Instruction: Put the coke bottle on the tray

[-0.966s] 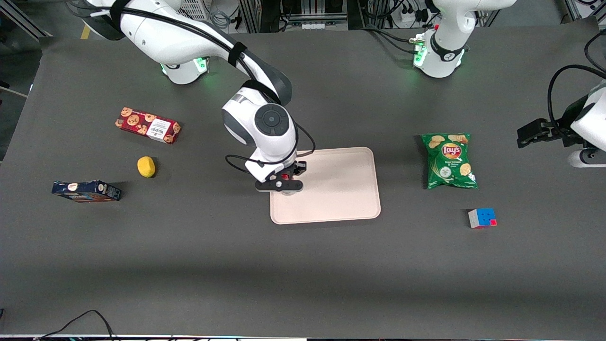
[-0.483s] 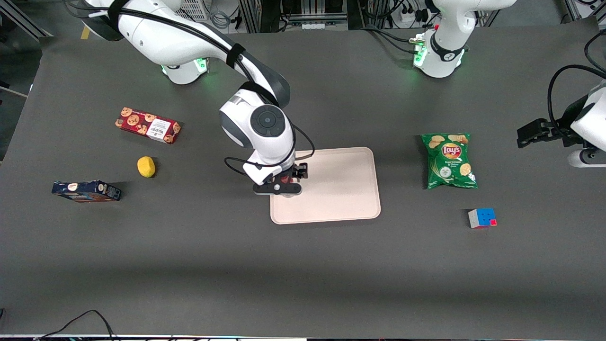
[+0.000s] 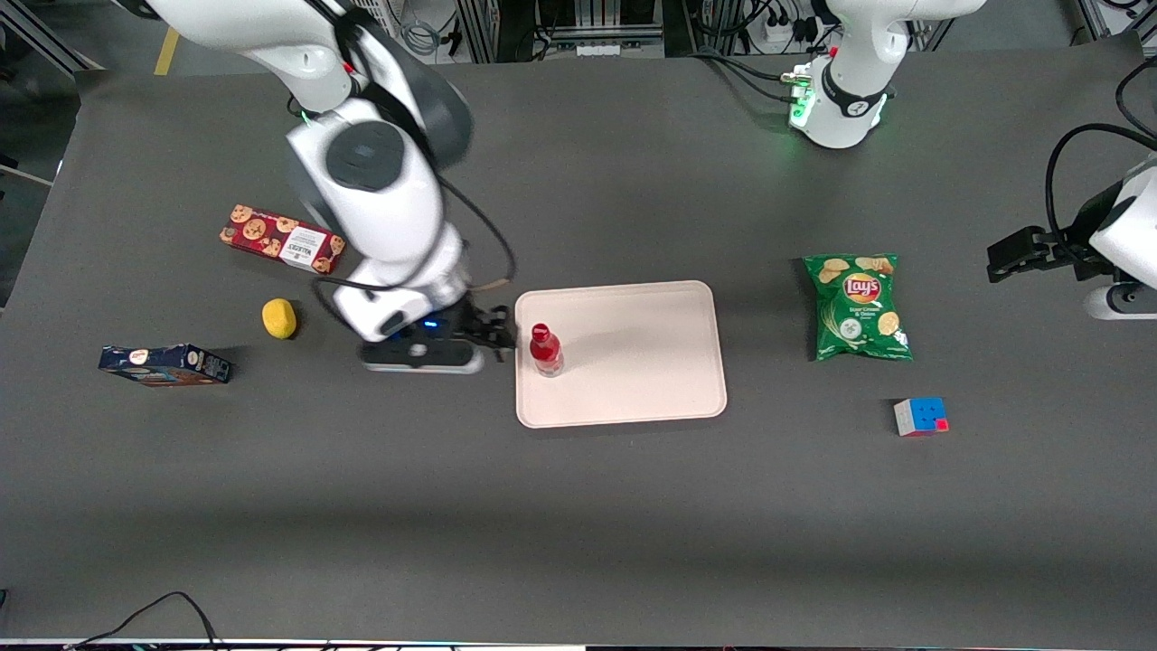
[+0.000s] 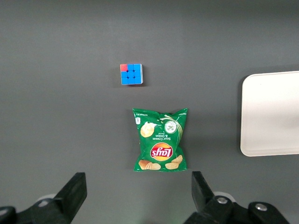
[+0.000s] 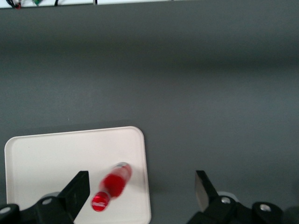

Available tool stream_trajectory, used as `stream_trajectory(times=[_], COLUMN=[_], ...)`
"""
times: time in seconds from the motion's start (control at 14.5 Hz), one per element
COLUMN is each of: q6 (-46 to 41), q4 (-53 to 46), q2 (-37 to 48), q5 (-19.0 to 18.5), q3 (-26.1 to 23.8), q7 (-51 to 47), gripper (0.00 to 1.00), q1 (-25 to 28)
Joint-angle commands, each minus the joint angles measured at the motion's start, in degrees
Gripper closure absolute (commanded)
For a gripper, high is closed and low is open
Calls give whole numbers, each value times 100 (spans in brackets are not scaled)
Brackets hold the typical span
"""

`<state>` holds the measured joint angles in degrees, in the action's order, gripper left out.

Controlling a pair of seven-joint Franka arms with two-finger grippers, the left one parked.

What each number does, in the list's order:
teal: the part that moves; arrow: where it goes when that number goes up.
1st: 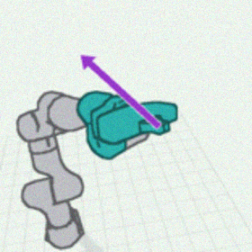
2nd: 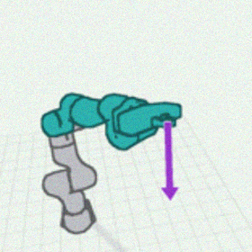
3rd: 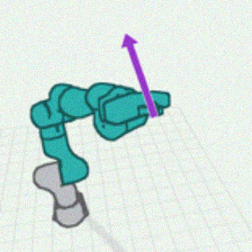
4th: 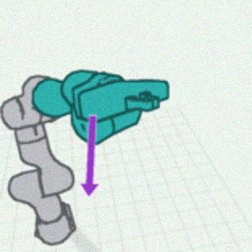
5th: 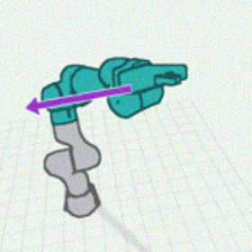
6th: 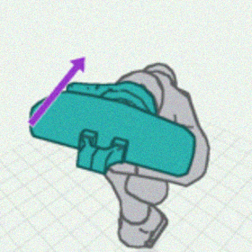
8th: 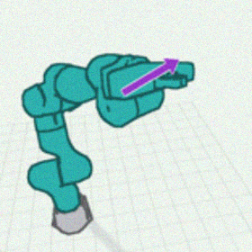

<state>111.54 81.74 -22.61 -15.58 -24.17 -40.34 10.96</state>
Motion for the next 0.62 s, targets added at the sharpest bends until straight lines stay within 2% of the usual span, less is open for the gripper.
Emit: stream_trajectory(times=[0.0,0.14,0.28,0.55], q6=[-177,-186,-194,-658], q4=[657,1254,1869,2312], q2=[1203,1879,2451,2955], q5=[1159,1740,2076,2042], q3=[1051,1806,2423,3154], q7=[1884,3000,3794,4342], gripper=[0,0,0,0], q1=[-191,-191,-191,-199])
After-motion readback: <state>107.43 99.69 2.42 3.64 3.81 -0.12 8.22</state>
